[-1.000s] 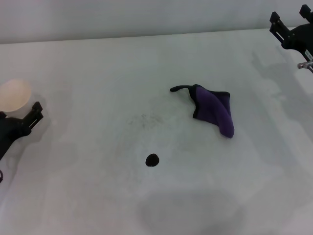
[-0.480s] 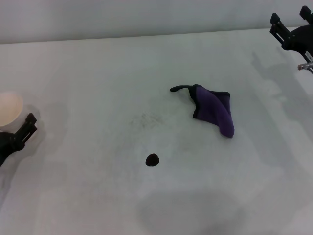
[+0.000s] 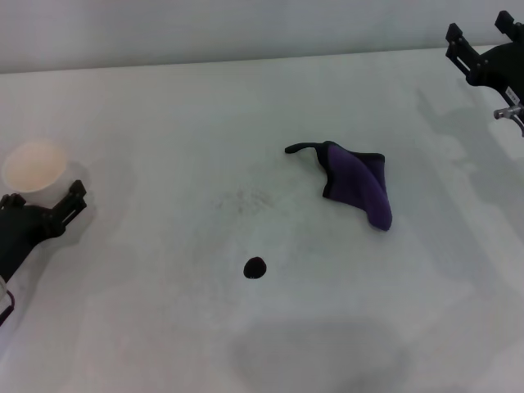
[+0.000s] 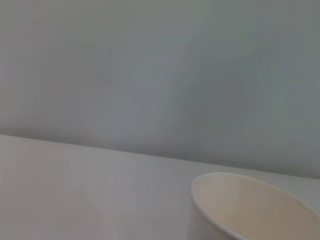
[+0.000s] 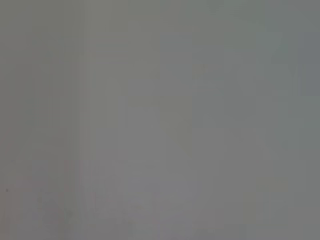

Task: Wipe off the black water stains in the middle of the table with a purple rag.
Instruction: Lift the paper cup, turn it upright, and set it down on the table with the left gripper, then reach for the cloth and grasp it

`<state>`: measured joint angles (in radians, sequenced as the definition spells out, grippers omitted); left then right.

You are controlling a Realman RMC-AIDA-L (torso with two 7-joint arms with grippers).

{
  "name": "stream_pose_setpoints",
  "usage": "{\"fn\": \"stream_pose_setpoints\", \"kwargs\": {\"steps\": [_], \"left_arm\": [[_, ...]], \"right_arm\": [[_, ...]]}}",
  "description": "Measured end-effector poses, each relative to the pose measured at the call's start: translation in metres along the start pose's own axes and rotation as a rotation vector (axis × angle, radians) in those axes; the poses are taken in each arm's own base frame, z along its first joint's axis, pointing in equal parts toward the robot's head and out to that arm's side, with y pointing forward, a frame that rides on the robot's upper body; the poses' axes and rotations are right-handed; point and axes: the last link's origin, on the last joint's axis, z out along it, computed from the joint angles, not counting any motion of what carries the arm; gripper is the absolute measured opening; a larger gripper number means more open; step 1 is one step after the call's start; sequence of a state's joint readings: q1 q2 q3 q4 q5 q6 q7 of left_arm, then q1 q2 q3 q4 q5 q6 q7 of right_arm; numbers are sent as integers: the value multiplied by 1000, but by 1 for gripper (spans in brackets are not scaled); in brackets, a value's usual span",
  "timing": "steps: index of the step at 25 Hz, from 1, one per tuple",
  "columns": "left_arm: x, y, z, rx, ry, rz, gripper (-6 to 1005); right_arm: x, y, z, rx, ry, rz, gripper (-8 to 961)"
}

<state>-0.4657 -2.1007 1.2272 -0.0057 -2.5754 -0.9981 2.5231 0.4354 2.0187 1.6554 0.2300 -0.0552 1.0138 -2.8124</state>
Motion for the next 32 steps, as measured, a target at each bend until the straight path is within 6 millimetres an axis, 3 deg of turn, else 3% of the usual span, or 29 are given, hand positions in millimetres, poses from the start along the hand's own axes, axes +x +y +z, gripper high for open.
{"fn": "stream_pose_setpoints", "kwargs": {"steps": [19, 32], "left_arm": [[-16, 0, -16, -8, -37, 8, 885], [-17, 2, -42, -45, 58, -23, 889]], "right_arm": [[-5, 1, 1, -12, -30, -4, 808], [-5, 1, 2, -12, -30, -6, 808]]}}
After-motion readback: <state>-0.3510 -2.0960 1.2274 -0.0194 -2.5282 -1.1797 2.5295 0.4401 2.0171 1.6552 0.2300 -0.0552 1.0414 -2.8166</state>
